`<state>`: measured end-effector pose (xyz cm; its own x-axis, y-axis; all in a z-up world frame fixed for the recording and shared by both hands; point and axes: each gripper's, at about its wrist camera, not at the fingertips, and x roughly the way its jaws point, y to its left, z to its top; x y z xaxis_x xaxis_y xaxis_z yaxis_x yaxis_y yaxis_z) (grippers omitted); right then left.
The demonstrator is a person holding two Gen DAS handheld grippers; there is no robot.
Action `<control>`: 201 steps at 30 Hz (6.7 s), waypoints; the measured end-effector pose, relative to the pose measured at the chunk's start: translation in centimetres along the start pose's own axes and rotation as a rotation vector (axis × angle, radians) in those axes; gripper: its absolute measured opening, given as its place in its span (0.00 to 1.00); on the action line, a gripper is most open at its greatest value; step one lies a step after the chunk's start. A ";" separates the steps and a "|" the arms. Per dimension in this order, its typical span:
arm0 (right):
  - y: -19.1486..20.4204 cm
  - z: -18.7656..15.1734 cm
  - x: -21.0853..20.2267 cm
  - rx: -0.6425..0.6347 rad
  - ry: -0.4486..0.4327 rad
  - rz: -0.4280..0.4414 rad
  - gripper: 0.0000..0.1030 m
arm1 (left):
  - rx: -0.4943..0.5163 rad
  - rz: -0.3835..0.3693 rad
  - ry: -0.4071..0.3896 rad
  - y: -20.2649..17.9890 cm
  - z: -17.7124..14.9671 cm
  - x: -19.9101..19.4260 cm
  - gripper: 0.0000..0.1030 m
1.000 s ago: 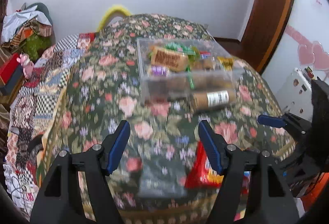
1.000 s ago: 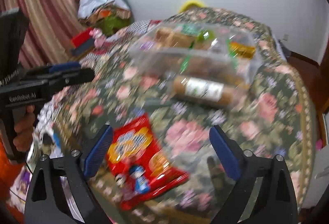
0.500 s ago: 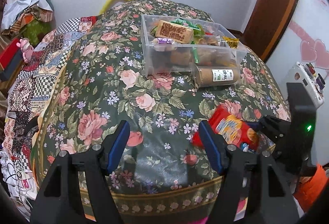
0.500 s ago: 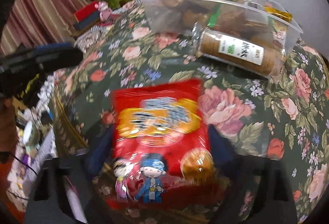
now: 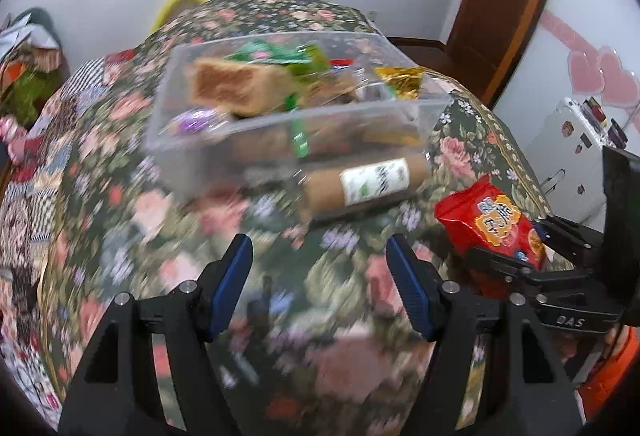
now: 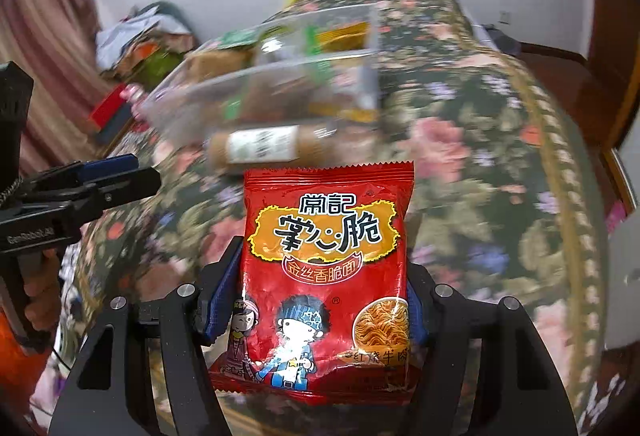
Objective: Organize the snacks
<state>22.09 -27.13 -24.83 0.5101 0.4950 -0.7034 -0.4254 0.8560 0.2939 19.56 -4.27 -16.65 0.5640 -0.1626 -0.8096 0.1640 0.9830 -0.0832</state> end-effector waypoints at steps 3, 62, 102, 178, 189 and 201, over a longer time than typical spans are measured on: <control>-1.4 0.5 -0.2 0.018 -0.009 -0.027 0.62 | 0.048 0.002 0.007 -1.6 1.9 2.2 0.67; 3.4 7.0 -3.0 -0.039 -0.193 0.038 0.62 | -0.096 -0.024 -0.186 3.0 2.8 -5.7 0.32; 2.7 14.1 1.2 -0.097 -0.187 -0.053 0.73 | -0.053 0.009 -0.189 1.9 9.4 -0.2 0.39; 12.7 5.7 -17.1 -0.190 -0.601 -0.087 1.00 | -0.040 0.164 -0.657 -0.9 -0.6 -23.8 0.99; 12.6 5.5 -17.5 -0.182 -0.608 -0.071 1.00 | -0.042 0.155 -0.652 -0.9 -0.7 -23.7 0.99; 12.6 5.5 -17.7 -0.174 -0.612 -0.066 1.00 | -0.044 0.139 -0.654 -0.9 -0.5 -23.8 0.99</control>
<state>11.86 -24.30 -5.13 0.8519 0.4823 -0.2041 -0.4679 0.8760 0.1169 5.62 -1.30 2.38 0.9541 -0.0395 -0.2968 0.0295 0.9988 -0.0383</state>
